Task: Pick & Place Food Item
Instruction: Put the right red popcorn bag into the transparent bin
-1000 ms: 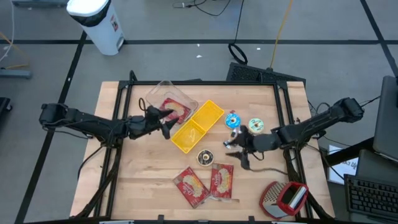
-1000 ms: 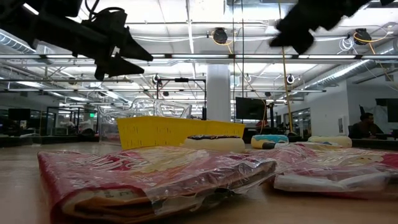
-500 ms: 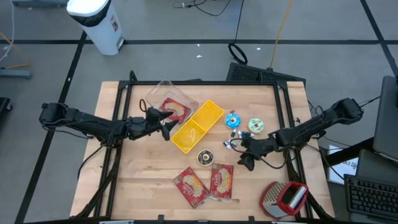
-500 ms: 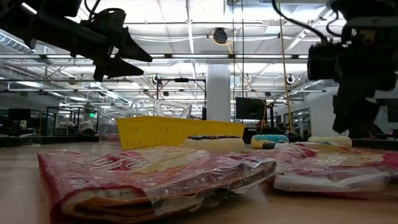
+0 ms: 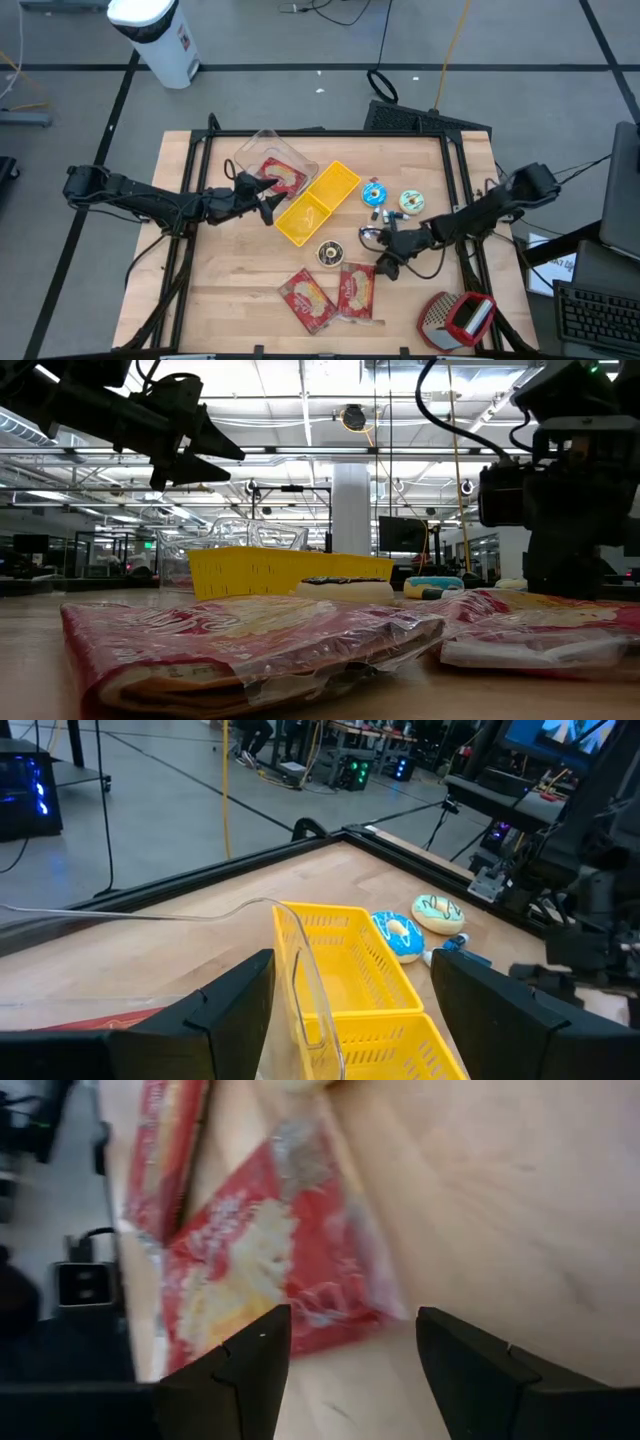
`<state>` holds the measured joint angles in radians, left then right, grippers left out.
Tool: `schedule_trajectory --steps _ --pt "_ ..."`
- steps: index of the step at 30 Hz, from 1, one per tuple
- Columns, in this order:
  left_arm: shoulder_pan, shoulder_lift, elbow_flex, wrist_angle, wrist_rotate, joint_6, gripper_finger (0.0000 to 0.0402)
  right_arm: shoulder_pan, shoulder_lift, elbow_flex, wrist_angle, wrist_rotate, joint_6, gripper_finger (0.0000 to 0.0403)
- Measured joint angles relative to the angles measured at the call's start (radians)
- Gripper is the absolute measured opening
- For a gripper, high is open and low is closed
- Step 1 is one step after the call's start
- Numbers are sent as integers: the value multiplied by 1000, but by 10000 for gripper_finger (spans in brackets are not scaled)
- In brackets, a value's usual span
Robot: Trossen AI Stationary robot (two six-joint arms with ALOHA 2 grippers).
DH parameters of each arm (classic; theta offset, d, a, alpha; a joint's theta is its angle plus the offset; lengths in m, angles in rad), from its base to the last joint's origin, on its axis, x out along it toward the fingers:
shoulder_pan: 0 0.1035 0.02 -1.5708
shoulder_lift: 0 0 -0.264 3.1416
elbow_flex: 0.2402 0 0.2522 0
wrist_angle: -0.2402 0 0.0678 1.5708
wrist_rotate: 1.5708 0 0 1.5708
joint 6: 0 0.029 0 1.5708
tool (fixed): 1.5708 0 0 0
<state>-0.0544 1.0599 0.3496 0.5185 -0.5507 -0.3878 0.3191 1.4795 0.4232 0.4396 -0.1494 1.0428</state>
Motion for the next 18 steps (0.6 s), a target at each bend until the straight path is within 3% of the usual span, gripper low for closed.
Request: schedule_trajectory --steps 4,11,18 --pt "0 0 0 -6 0 -3 271 -5 55 2 86 -13 3 206" --pt "0 0 0 -23 0 -14 271 -30 84 3 91 21 10 188" --pt "1 0 0 -28 0 -11 271 -38 85 1 119 44 -65 107"
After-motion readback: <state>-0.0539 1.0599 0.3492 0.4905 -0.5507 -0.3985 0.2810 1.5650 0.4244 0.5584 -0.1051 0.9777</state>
